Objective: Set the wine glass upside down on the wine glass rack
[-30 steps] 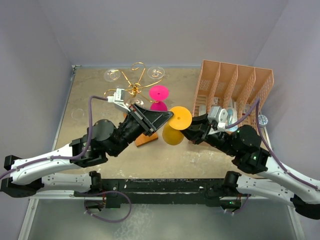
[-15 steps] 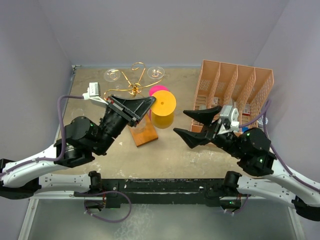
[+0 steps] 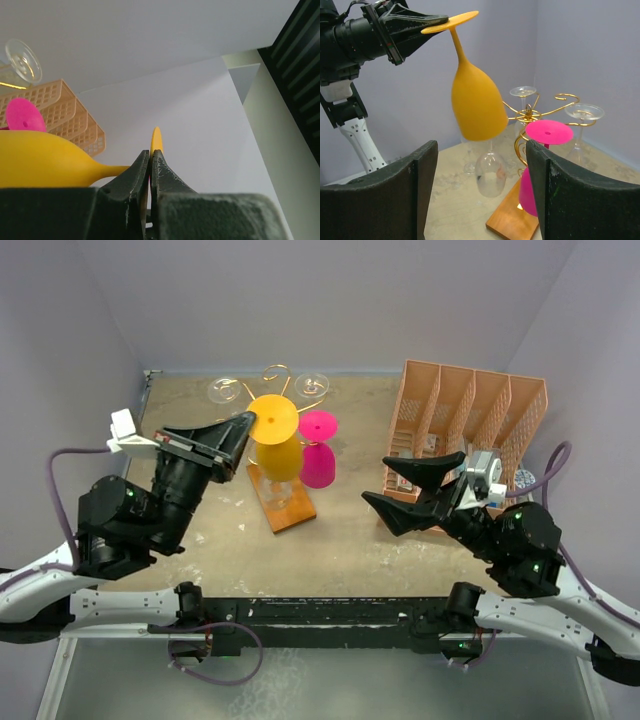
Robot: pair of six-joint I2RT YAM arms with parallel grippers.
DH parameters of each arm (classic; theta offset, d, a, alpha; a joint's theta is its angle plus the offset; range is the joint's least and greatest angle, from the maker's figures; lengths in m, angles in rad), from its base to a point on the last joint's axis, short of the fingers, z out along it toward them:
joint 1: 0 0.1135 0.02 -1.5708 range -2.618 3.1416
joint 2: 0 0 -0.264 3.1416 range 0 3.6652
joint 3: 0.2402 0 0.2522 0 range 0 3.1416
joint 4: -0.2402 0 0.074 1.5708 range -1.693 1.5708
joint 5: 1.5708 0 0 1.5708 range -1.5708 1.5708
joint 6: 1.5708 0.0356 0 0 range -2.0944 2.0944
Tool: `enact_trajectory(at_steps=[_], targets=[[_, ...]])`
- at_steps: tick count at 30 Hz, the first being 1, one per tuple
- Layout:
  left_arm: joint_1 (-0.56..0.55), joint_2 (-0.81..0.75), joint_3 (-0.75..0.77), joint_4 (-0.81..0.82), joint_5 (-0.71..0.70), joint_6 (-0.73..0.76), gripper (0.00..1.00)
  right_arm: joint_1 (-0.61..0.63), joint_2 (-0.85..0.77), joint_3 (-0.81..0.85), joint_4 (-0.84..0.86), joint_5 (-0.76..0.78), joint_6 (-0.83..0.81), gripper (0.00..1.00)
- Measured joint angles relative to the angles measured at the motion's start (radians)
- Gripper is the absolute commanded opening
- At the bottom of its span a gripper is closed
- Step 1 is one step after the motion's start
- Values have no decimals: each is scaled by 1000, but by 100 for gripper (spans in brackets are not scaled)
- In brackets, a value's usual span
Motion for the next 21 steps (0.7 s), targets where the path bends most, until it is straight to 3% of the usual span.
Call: enact_trajectory(at_steps=[11, 21], targets=[[0, -72, 72, -122, -176, 2, 0, 0, -16, -6, 1, 41, 37, 73], [0, -164, 39, -242, -330, -23, 0, 0, -15, -18, 0, 87, 48, 73]])
